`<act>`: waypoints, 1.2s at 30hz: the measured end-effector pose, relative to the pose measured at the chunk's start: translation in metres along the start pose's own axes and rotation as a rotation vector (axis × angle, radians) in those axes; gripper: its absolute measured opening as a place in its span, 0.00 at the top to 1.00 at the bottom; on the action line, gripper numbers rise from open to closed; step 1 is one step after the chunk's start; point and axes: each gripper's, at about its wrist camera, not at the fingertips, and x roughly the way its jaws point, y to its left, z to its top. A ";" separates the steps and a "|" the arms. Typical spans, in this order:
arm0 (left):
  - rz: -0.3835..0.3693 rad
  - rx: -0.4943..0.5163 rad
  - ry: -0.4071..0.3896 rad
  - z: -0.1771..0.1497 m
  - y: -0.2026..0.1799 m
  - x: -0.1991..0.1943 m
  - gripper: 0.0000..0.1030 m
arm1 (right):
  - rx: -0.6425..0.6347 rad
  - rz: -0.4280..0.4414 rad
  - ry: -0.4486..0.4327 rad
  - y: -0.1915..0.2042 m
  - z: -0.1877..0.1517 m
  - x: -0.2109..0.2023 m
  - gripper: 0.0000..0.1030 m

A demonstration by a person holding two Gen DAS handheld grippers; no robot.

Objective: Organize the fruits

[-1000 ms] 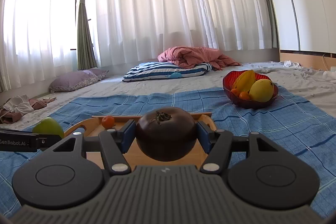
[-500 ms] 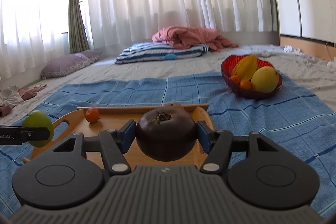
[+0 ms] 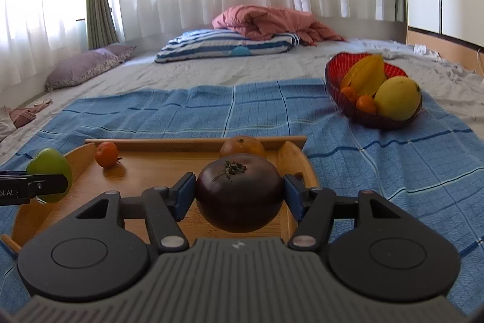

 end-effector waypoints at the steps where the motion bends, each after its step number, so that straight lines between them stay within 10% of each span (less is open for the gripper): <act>1: -0.001 -0.003 0.005 0.001 0.001 0.004 0.47 | 0.007 0.002 0.007 -0.001 0.000 0.003 0.37; 36: 0.042 -0.021 0.054 0.007 0.008 0.056 0.47 | 0.093 0.000 0.072 -0.003 0.000 0.042 0.37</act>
